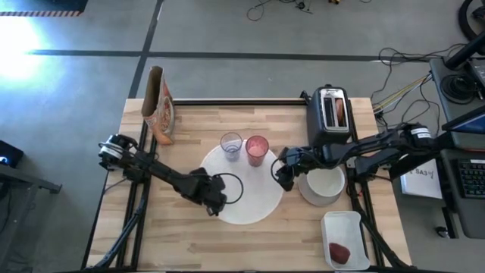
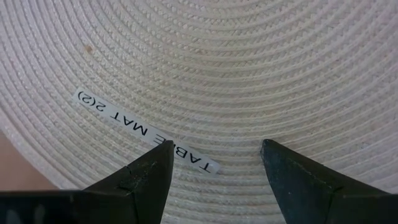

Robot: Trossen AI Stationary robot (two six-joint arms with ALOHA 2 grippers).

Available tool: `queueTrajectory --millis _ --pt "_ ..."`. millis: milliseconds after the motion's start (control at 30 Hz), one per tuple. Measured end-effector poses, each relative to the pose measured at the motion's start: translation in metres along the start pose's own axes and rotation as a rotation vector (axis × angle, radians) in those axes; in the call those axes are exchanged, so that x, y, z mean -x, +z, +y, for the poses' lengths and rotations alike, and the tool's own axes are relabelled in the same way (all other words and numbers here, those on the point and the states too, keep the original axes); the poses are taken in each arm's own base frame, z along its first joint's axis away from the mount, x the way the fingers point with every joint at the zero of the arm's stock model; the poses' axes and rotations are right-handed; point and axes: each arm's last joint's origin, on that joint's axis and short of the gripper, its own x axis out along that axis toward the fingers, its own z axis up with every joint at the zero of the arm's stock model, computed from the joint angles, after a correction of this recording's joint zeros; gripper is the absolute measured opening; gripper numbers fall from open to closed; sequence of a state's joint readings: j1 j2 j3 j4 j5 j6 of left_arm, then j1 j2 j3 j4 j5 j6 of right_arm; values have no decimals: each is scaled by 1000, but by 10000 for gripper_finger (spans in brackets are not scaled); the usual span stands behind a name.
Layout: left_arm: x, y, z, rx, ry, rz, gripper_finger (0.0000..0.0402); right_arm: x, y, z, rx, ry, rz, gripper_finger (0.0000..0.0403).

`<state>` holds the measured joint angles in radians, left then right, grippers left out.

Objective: Arrange a breakfast setting
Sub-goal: Move the white mat to the center of the table, then adjust the red cup on the white mat

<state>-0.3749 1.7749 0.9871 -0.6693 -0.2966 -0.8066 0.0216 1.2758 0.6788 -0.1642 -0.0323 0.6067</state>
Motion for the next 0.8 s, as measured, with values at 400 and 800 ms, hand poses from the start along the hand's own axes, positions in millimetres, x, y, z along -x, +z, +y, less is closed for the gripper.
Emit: queueTrajectory --millis 400,800 --pt "6 -12 -5 -10 0 36 231 -3 1 2 29 43 11 30" --pt "9 -12 -5 0 -10 32 231 19 36 33 207 254 -75 82"
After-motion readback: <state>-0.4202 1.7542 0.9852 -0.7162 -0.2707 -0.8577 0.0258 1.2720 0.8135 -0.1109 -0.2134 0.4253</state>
